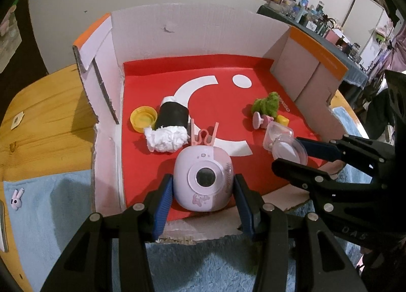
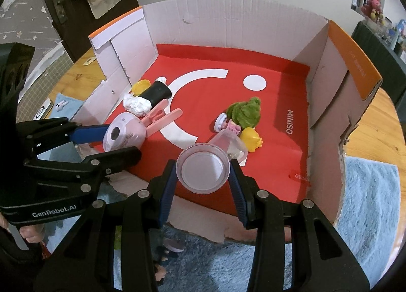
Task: Organize objects
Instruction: 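Lower the white-lidded cup with the right tool while the left tool lowers the pink toy into the box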
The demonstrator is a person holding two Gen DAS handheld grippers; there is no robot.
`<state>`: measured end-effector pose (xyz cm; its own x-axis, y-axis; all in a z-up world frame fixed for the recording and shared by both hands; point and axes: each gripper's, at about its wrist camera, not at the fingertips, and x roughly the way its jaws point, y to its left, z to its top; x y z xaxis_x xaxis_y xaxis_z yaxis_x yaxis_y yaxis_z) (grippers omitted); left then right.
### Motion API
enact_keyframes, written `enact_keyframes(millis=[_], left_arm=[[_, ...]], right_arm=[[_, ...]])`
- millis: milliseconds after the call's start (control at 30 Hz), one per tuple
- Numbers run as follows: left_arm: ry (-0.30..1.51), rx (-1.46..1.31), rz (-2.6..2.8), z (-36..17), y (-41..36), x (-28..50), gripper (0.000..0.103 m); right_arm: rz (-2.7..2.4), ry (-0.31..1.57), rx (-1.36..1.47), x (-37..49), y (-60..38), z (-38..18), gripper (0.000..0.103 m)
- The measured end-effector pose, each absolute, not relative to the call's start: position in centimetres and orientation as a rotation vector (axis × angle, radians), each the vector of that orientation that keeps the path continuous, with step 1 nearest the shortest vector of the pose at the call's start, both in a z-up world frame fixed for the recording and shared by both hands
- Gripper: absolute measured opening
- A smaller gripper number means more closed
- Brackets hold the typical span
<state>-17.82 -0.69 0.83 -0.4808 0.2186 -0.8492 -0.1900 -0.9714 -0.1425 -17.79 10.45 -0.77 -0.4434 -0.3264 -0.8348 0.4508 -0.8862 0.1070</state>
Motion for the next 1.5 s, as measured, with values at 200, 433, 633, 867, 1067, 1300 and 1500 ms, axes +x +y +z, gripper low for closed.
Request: enact_keyframes(millis=[200,433,633,867,1067,1300,1500], left_arm=[[-0.03,-1.448,2.522,1.0,-0.6,-18.2,0.05],[-0.029,-1.445,2.519,1.0,-0.4,-18.7,0.05],[-0.055,-1.43,2.509,1.0,-0.4,-19.3,0.05],[-0.096,-1.413,2.503,0.9,-0.3,-20.2,0.05],[-0.104,-1.385,2.474,1.2,0.2,-19.6,0.049],[-0.082,-1.378,2.443,1.1,1.1,-19.0,0.049],[-0.122,-1.382,2.386,1.3,1.5,-18.9,0.049]], right_arm=[[-2.338,0.175,1.32,-18.1,10.6,-1.1,0.039],[-2.306,0.176,1.308,-18.0,9.9,-1.1,0.039],[-2.308,0.167,1.311,-18.4,10.1,-1.3,0.039],[-2.34,0.147,1.326,-19.0,11.0,-1.5,0.039],[-2.363,0.144,1.331,-19.1,11.6,-1.5,0.039],[-2.375,0.145,1.338,-19.0,12.1,-1.4,0.039],[-2.405,0.183,1.338,-19.0,12.3,-1.3,0.039]])
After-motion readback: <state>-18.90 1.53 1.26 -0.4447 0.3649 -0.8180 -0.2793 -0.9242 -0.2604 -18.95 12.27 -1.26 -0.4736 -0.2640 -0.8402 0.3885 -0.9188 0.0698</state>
